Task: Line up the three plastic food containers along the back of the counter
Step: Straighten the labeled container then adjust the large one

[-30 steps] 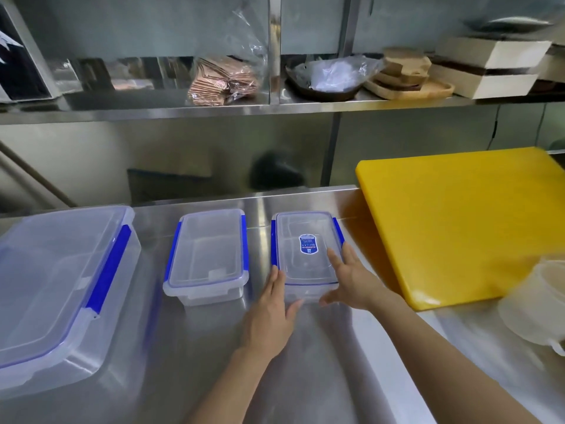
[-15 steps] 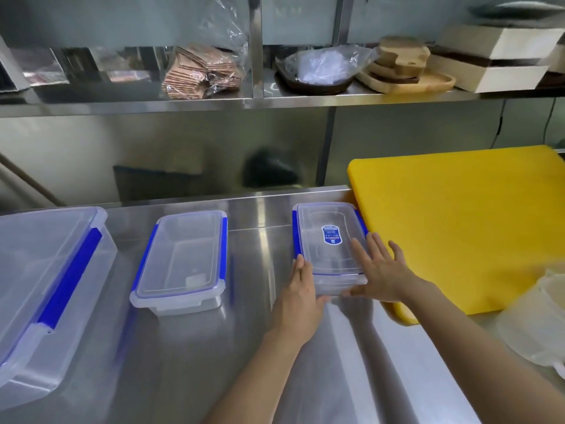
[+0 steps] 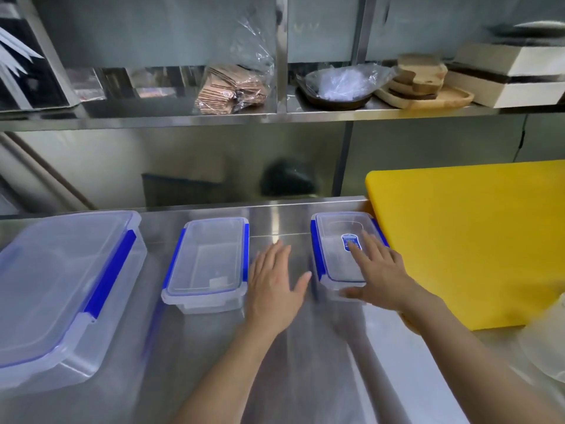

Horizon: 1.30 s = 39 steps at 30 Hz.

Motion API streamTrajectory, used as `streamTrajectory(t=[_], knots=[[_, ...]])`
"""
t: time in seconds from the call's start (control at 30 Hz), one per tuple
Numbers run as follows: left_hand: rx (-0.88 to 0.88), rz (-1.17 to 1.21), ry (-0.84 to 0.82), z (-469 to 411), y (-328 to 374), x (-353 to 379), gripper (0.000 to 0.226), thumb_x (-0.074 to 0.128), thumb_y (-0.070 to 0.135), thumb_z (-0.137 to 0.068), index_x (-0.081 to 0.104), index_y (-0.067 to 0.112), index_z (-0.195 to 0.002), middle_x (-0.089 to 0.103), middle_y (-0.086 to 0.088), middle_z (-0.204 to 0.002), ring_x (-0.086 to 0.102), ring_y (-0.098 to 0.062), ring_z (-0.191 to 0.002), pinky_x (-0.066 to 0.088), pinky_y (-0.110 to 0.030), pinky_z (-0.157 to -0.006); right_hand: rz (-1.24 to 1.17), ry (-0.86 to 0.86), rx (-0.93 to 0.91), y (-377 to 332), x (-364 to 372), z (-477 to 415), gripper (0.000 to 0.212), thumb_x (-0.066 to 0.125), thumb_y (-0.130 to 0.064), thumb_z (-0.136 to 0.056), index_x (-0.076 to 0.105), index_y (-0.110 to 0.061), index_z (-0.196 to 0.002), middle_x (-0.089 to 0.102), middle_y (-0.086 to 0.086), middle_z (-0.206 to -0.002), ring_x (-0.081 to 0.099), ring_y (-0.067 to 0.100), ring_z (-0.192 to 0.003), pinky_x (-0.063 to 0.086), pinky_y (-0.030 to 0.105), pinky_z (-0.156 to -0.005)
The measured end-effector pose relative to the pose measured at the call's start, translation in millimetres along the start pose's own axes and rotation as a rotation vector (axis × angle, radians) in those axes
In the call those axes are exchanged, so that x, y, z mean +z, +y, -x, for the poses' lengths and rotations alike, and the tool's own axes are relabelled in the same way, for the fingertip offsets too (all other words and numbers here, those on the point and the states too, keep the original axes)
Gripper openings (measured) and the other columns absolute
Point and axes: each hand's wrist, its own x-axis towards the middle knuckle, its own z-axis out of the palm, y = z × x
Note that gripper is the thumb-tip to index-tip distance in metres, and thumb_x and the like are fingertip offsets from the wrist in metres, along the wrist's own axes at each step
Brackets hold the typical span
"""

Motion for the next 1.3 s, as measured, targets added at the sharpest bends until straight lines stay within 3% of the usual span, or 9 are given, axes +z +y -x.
streamTrajectory(t=[0.13, 0.3, 0.4, 0.53, 0.8, 0.87, 1.0, 1.1, 1.3], knots=[[-0.237, -0.018, 0.267, 1, -73, -54, 0.058, 0.058, 0.035, -0.088, 0.041, 0.009, -0.137, 0.042, -0.013, -0.146, 0.034, -0.032, -0.135, 0.029, -0.047, -0.109, -0.335, -0.017, -0.172, -77, 9, 0, 0.095, 0.059, -0.062, -0.075, 0.007, -0.03, -0.148, 0.006, 0.0, -0.161, 0.012, 0.025, -0.146, 0.019, 0.04, -0.115], [-0.497, -0.016, 0.063, 15, -150, -72, 0.074, 0.052, 0.055, -0.084, 0.02, 0.028, -0.145, 0.018, -0.01, -0.156, 0.021, -0.031, -0.142, 0.028, -0.056, -0.111, -0.539, -0.096, -0.21, -152, 41, -11, 0.098, 0.066, -0.056, -0.074, 0.003, -0.038, -0.146, 0.013, 0.001, -0.158, 0.026, 0.03, -0.142, 0.029, 0.046, -0.113], [-0.503, 0.233, -0.049, 23, -162, -74, 0.069, 0.053, 0.053, -0.085, 0.022, 0.032, -0.143, 0.03, -0.011, -0.151, 0.03, -0.03, -0.138, 0.033, -0.055, -0.109, -0.607, -0.109, -0.166, -179, 49, -25, 0.096, 0.066, -0.051, -0.076, 0.003, -0.035, -0.146, 0.022, 0.0, -0.152, 0.048, 0.031, -0.125, 0.043, 0.049, -0.103], [-0.618, 0.206, 0.024, 85, -213, -134, 0.067, 0.046, 0.054, -0.088, 0.016, 0.034, -0.145, 0.032, -0.005, -0.15, 0.034, -0.028, -0.135, 0.031, -0.051, -0.11, -0.39, -0.196, -0.27, -280, 63, -11, 0.081, 0.053, -0.055, -0.085, 0.011, -0.023, -0.146, 0.023, 0.007, -0.151, 0.042, 0.034, -0.128, 0.04, 0.046, -0.104], [-0.583, 0.166, -0.124, 66, -193, -147, 0.07, 0.041, 0.057, -0.089, 0.01, 0.032, -0.147, 0.032, -0.007, -0.148, 0.039, -0.027, -0.13, 0.037, -0.046, -0.106, -0.124, -0.066, -0.258, -267, 63, -25, 0.078, 0.036, -0.064, -0.086, 0.01, -0.021, -0.147, 0.027, 0.009, -0.151, 0.038, 0.031, -0.131, 0.032, 0.042, -0.106], [-0.56, 0.078, -0.116, 91, -257, -213, 0.069, 0.045, 0.056, -0.088, 0.02, 0.027, -0.145, 0.037, -0.008, -0.146, 0.042, -0.028, -0.128, 0.039, -0.047, -0.105, -0.069, -0.041, -0.251, -363, 72, -12, 0.076, 0.04, -0.062, -0.087, 0.016, -0.019, -0.145, 0.027, 0.009, -0.151, 0.035, 0.03, -0.132, 0.03, 0.04, -0.106], [-0.418, -0.021, 0.16, 74, -241, -249, 0.052, 0.053, 0.043, -0.089, 0.045, 0.018, -0.133, 0.051, -0.008, -0.138, 0.048, -0.028, -0.124, 0.042, -0.041, -0.098, -0.436, 0.134, -0.217, -388, 58, 1, 0.073, 0.051, -0.055, -0.085, 0.027, -0.016, -0.143, 0.035, 0.006, -0.149, 0.041, 0.027, -0.13, 0.035, 0.038, -0.105], [-0.392, -0.12, 0.392, 69, -253, -283, 0.043, 0.056, 0.033, -0.09, 0.053, 0.01, -0.125, 0.058, -0.016, -0.128, 0.053, -0.035, -0.115, 0.042, -0.044, -0.095, -0.898, -0.055, -0.179, -414, 57, 16, 0.078, 0.059, -0.051, -0.083, 0.028, -0.016, -0.144, 0.034, 0.005, -0.15, 0.039, 0.019, -0.133, 0.033, 0.032, -0.108], [-0.759, -0.379, 0.169, 91, -321, -313, 0.072, 0.045, 0.065, -0.082, 0.03, 0.026, -0.141, 0.038, -0.019, -0.145, 0.032, -0.038, -0.133, 0.025, -0.051, -0.11, -1.164, -0.255, -0.144, -446, 82, 31, 0.09, 0.062, -0.046, -0.083, 0.01, -0.015, -0.149, 0.023, 0.003, -0.156, 0.026, 0.016, -0.141, 0.02, 0.026, -0.115]])
